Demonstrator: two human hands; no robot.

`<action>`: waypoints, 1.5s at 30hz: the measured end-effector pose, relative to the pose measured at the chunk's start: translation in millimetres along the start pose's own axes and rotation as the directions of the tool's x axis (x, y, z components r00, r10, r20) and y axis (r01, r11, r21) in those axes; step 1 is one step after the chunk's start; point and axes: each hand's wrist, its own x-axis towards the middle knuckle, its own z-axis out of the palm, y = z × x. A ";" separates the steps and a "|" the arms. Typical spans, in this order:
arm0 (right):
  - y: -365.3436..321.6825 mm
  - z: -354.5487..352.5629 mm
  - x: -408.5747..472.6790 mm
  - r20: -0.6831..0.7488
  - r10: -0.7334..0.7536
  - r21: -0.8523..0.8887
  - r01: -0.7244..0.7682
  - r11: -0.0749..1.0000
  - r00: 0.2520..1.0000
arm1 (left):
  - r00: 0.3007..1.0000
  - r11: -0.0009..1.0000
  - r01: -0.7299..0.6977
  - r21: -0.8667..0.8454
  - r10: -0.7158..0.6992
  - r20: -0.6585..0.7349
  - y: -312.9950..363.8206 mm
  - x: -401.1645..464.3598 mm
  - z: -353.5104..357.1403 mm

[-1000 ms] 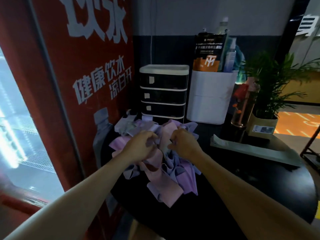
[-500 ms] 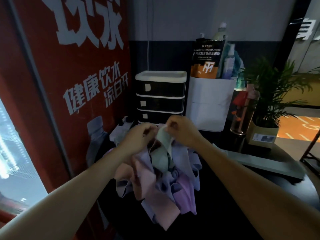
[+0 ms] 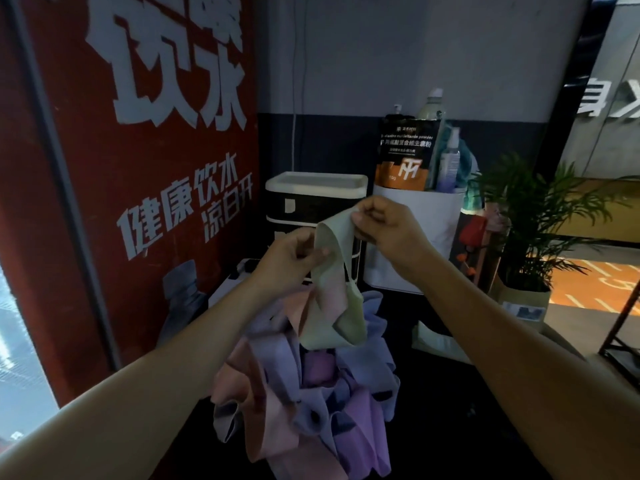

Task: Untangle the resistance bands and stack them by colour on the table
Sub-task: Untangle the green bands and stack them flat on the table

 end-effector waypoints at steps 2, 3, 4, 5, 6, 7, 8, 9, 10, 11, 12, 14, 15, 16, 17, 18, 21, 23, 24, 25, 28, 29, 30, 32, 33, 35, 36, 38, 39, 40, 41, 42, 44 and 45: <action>-3.5 -3.8 -3.4 0.005 0.016 0.053 -0.016 0.998 1.000 | 1.000 1.000 0.012 0.028 -0.013 0.017 -5.0 1.8 6.3; -4.7 -5.9 -5.2 0.001 0.025 0.071 -0.025 0.997 1.000 | 0.999 0.998 0.024 0.050 -0.025 0.022 -7.6 2.1 9.7; -5.5 -8.4 -7.2 -0.005 0.031 0.077 -0.031 0.997 0.999 | 0.999 0.997 0.034 0.069 -0.035 0.016 -10.6 2.4 12.1; -4.9 -11.4 -8.9 -0.015 0.040 0.068 -0.039 0.997 0.999 | 0.999 0.997 0.040 0.072 -0.040 -0.003 -12.8 2.8 13.4; -3.1 -14.4 -10.0 -0.028 0.059 0.055 -0.057 0.997 0.998 | 0.998 0.997 0.050 0.061 -0.048 -0.030 -14.1 3.2 13.8; -2.0 -16.7 -11.4 -0.044 0.090 0.039 -0.088 0.995 0.995 | 0.996 0.996 0.069 0.048 -0.066 -0.052 -13.9 4.2 13.5; -1.2 -18.3 -12.9 -0.060 0.125 0.027 -0.124 0.992 0.990 | 0.993 0.995 0.096 0.038 -0.093 -0.070 -13.2 5.8 12.6; -0.7 -19.7 -13.9 -0.078 0.147 -0.008 -0.148 0.989 0.986 | 0.989 0.992 0.124 0.028 -0.121 -0.085 -11.1 7.6 11.5; -1.0 -20.7 -15.3 -0.093 0.151 -0.068 -0.158 0.985 0.984 | 0.984 0.988 0.153 0.014 -0.151 -0.099 -9.0 9.9 9.9; -2.9 -21.3 -18.1 -0.092 0.148 -0.142 -0.160 0.977 0.985 | 0.978 0.985 0.172 -0.003 -0.172 -0.115 -6.2 11.6 8.4; -4.9 -21.5 -21.2 -0.072 0.149 -0.194 -0.160 0.968 0.986 | 0.975 0.983 0.180 -0.019 -0.181 -0.128 -3.0 12.5 7.0; -7.5 -22.8 -27.8 0.047 0.205 -0.220 -0.190 0.957 0.978 | 0.975 0.986 0.165 -0.034 -0.168 -0.147 4.1 12.6 4.8; -7.0 -24.1 -30.2 0.108 0.232 -0.245 -0.201 0.949 0.967 | 0.976 0.988 0.147 -0.038 -0.151 -0.154 8.4 12.0 3.9; -5.6 -24.6 -31.6 0.151 0.252 -0.304 -0.198 0.932 0.956 | 0.978 0.991 0.128 -0.037 -0.132 -0.161 12.4 12.0 2.7; -4.4 -23.9 -32.6 0.173 0.254 -0.386 -0.172 0.906 0.952 | 0.980 0.994 0.106 -0.036 -0.111 -0.167 16.5 12.9 1.6; -2.6 -22.7 -32.3 0.179 0.236 -0.476 -0.125 0.870 0.955 | 0.981 0.995 0.091 -0.034 -0.095 -0.168 21.3 13.7 0.7; 3.5 -22.6 -27.0 0.129 0.113 -0.646 -0.003 0.763 0.985 | 0.984 0.998 0.052 -0.026 -0.055 -0.167 34.1 16.9 -1.7; 5.8 -28.1 -24.4 0.033 0.038 -0.663 -0.006 0.749 0.999 | 0.983 0.999 0.033 -0.035 -0.039 -0.177 39.1 17.5 -4.2; 6.6 -32.4 -23.3 -0.032 0.014 -0.647 -0.031 0.762 0.999 | 0.986 0.999 0.035 -0.038 -0.041 -0.164 39.7 17.1 -6.3; 7.0 -36.9 -22.8 -0.097 -0.003 -0.620 -0.058 0.783 0.995 | 0.989 0.998 0.051 -0.038 -0.056 -0.137 38.9 16.5 -8.6; 11.9 -52.3 -24.2 -0.226 -0.020 -0.606 -0.124 0.786 0.974 | 0.988 0.985 0.151 -0.081 -0.153 -0.023 34.5 11.2 -13.0; 14.3 -57.1 -26.0 -0.250 -0.020 -0.625 -0.145 0.767 0.968 | 0.983 0.979 0.181 -0.098 -0.181 0.006 32.4 9.6 -14.0; 17.0 -61.6 -28.2 -0.269 -0.020 -0.641 -0.164 0.750 0.963 | 0.980 0.975 0.200 -0.093 -0.199 0.030 30.4 8.2 -15.5; 19.7 -69.7 -33.7 -0.310 -0.013 -0.646 -0.201 0.736 0.951 | 0.979 0.982 0.188 0.004 -0.188 0.081 25.7 6.3 -18.4; 20.0 -73.7 -36.6 -0.331 0.009 -0.640 -0.232 0.733 0.944 | 0.979 0.981 0.170 0.096 -0.179 0.098 22.8 5.3 -20.4; 20.4 -80.8 -42.7 -0.360 0.049 -0.656 -0.290 0.697 0.932 | 0.986 0.947 0.120 0.298 -0.149 0.074 14.9 4.4 -22.4; 20.4 -83.2 -45.9 -0.367 0.060 -0.673 -0.310 0.672 0.928 | 0.991 0.917 0.113 0.382 -0.130 0.019 10.3 3.1 -21.9; 21.5 -85.6 -51.3 -0.365 0.068 -0.672 -0.313 0.671 0.928 | 0.985 0.854 0.142 0.500 -0.074 -0.154 3.0 1.4 -18.4; 21.7 -85.8 -54.2 -0.359 0.074 -0.653 -0.307 0.693 0.930 | 0.972 0.817 0.172 0.550 -0.050 -0.230 0.9 0.9 -16.4; 22.0 -85.9 -56.9 -0.354 0.079 -0.636 -0.302 0.710 0.932 | 0.960 0.778 0.203 0.595 -0.039 -0.277 -0.9 0.4 -14.9; 22.4 -86.0 -59.2 -0.357 0.071 -0.633 -0.297 0.715 0.931 | 0.953 0.744 0.228 0.628 -0.037 -0.302 -3.1 0.3 -13.9; 23.1 -86.9 -61.0 -0.367 0.061 -0.639 -0.298 0.709 0.928 | 0.947 0.717 0.256 0.649 -0.052 -0.316 -6.9 0.5 -13.6; 25.4 -89.6 -64.2 -0.387 0.063 -0.644 -0.319 0.696 0.920 | 0.939 0.693 0.317 0.648 -0.132 -0.318 -15.2 1.4 -13.7; 27.0 -90.7 -65.7 -0.388 0.074 -0.644 -0.328 0.691 0.919 | 0.934 0.698 0.342 0.629 -0.179 -0.310 -19.5 1.6 -12.9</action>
